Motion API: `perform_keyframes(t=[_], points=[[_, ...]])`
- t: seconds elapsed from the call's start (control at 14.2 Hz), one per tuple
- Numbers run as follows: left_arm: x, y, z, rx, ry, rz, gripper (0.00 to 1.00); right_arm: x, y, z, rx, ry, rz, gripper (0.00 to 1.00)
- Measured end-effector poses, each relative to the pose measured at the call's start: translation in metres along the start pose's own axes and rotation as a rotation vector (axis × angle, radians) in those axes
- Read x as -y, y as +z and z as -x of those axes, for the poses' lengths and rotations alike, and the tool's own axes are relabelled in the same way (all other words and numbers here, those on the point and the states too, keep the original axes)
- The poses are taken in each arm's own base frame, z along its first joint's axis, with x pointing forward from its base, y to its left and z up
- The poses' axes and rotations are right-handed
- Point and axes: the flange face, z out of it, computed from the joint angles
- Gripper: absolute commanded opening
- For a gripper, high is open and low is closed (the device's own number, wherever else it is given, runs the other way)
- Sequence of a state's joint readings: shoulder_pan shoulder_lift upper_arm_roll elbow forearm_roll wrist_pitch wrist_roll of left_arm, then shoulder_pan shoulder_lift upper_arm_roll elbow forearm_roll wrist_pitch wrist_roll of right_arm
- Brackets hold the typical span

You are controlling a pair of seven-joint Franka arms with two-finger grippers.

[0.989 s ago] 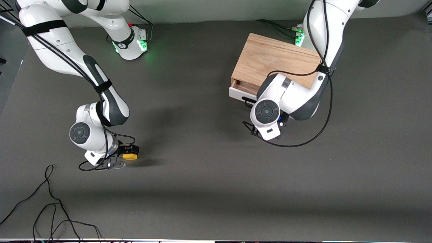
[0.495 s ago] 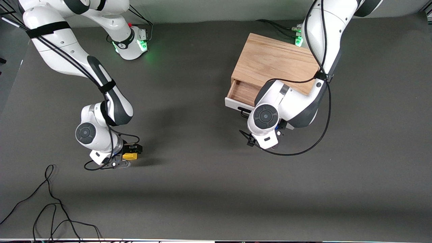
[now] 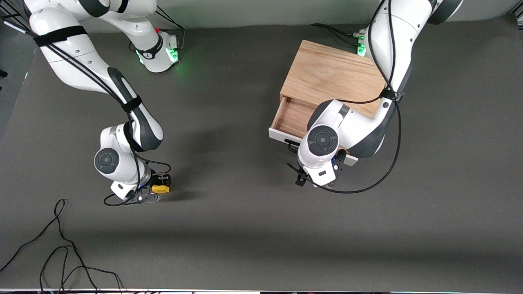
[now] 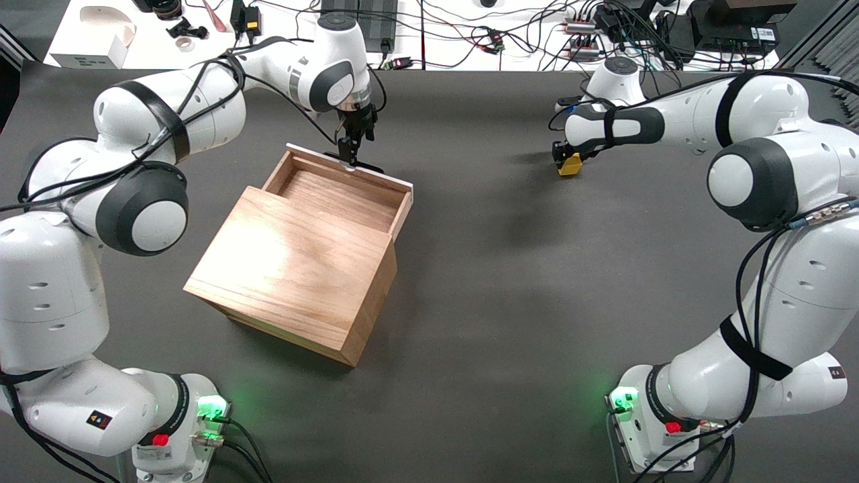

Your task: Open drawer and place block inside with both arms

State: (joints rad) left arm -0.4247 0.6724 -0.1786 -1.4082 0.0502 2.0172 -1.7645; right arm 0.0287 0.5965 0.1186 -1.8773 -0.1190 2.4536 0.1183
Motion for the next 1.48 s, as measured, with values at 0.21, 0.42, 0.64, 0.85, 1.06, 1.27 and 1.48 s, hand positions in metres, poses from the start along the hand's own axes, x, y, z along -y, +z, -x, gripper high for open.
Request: perform_keyframes(t=[0.21, 0.42, 0.64, 0.85, 1.06, 1.27, 1.48], points=[[-0.007, -0.004, 0.0, 0.004, 0.001, 0.037, 1.0, 0.0, -0.001, -0.001, -0.002, -0.001, 0.0, 0.18], [-0.008, -0.004, 0.0, 0.003, 0.002, 0.045, 1.0, 0.001, -0.011, -0.006, -0.013, -0.001, 0.002, 0.12], [-0.017, -0.014, 0.0, 0.005, 0.006, 0.121, 1.0, 0.004, -0.052, -0.019, 0.017, 0.004, 0.017, 0.12], [-0.031, -0.052, -0.009, -0.027, 0.033, 0.212, 1.0, 0.014, -0.123, -0.034, 0.042, 0.017, 0.036, 0.12], [-0.038, -0.111, -0.041, -0.078, 0.107, 0.254, 1.0, 0.037, -0.195, -0.041, 0.031, 0.047, 0.003, 0.12], [-0.019, -0.179, -0.101, -0.123, 0.216, 0.217, 1.0, 0.05, -0.257, -0.041, 0.029, 0.09, -0.082, 0.12], [0.017, -0.235, -0.151, -0.143, 0.297, 0.144, 1.0, 0.072, -0.321, -0.033, 0.051, 0.163, -0.137, 0.12]])
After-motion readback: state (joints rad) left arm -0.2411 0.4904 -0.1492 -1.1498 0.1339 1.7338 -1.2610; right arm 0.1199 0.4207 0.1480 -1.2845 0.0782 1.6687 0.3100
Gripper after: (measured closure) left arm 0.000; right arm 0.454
